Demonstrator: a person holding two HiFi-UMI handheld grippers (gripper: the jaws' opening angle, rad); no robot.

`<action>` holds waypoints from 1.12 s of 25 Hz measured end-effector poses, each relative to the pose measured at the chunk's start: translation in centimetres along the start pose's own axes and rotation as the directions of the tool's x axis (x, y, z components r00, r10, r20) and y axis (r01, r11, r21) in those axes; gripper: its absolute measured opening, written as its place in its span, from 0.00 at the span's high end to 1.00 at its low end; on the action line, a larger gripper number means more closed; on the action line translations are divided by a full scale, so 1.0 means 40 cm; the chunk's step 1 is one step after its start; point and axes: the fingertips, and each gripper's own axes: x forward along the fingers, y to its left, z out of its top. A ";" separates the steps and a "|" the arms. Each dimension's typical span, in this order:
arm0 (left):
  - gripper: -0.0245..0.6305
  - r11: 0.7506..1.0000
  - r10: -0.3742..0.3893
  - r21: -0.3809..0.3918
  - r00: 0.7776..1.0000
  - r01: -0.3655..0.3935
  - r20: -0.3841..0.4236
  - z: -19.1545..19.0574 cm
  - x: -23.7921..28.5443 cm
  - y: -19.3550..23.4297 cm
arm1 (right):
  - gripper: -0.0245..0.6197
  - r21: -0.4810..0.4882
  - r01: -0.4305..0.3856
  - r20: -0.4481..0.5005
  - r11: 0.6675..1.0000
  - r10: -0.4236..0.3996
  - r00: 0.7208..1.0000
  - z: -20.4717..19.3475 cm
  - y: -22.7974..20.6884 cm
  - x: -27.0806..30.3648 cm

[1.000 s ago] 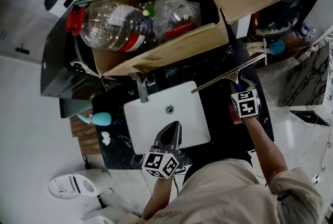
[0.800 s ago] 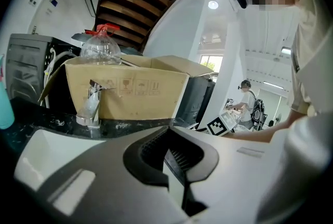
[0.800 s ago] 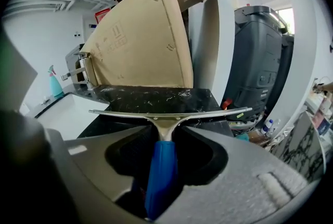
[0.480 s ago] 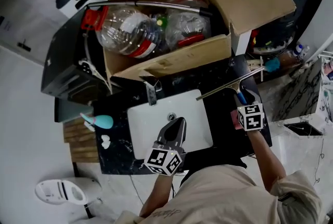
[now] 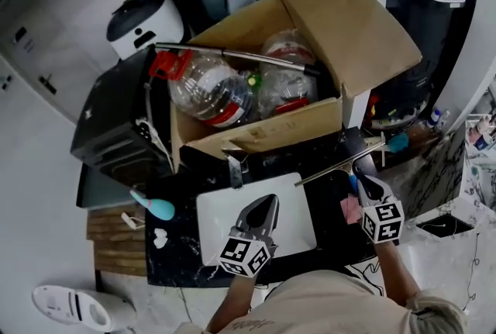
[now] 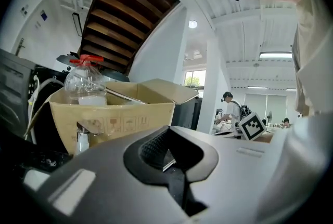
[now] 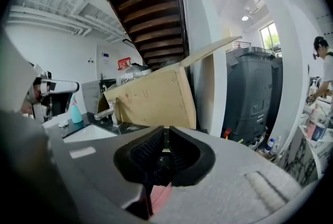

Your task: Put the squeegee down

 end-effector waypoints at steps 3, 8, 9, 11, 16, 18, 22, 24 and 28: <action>0.94 1.000 -0.007 0.029 1.000 0.007 0.015 0.042 -0.010 0.012 | 0.94 0.003 -0.009 0.074 1.000 0.009 0.997 0.057 0.016 -0.025; 0.94 0.998 -0.027 0.055 0.998 0.024 0.064 0.110 -0.022 0.019 | 0.96 -0.034 -0.082 0.189 0.996 0.087 0.978 0.154 0.063 -0.080; 0.94 0.998 -0.019 0.060 0.997 0.015 0.075 0.121 -0.028 0.022 | 0.96 -0.045 -0.092 0.212 0.995 0.099 0.972 0.175 0.074 -0.094; 0.94 0.997 -0.006 0.073 0.996 -0.001 0.090 0.141 -0.037 0.033 | 0.96 -0.054 -0.110 0.261 0.992 0.120 0.958 0.216 0.094 -0.122; 0.94 0.994 0.036 0.096 0.993 -0.047 0.115 0.177 -0.070 0.075 | 0.96 -0.102 -0.139 0.349 0.985 0.167 0.922 0.298 0.138 -0.170; 0.94 0.993 0.051 0.099 0.990 -0.065 0.134 0.190 -0.084 0.086 | 0.96 -0.132 -0.142 0.352 0.981 0.180 0.919 0.309 0.145 -0.172; 0.94 0.989 0.071 0.118 0.986 -0.089 0.149 0.202 -0.106 0.097 | 0.96 -0.175 -0.128 0.328 0.976 0.181 0.927 0.299 0.157 -0.172; 0.94 0.987 0.086 0.123 0.985 -0.104 0.149 0.198 -0.111 0.100 | 0.96 -0.182 -0.130 0.327 0.975 0.185 0.927 0.294 0.162 -0.177; 0.94 0.988 0.091 0.116 0.987 -0.107 0.130 0.173 -0.113 0.096 | 0.96 -0.198 -0.140 0.319 0.970 0.199 0.927 0.285 0.177 -0.177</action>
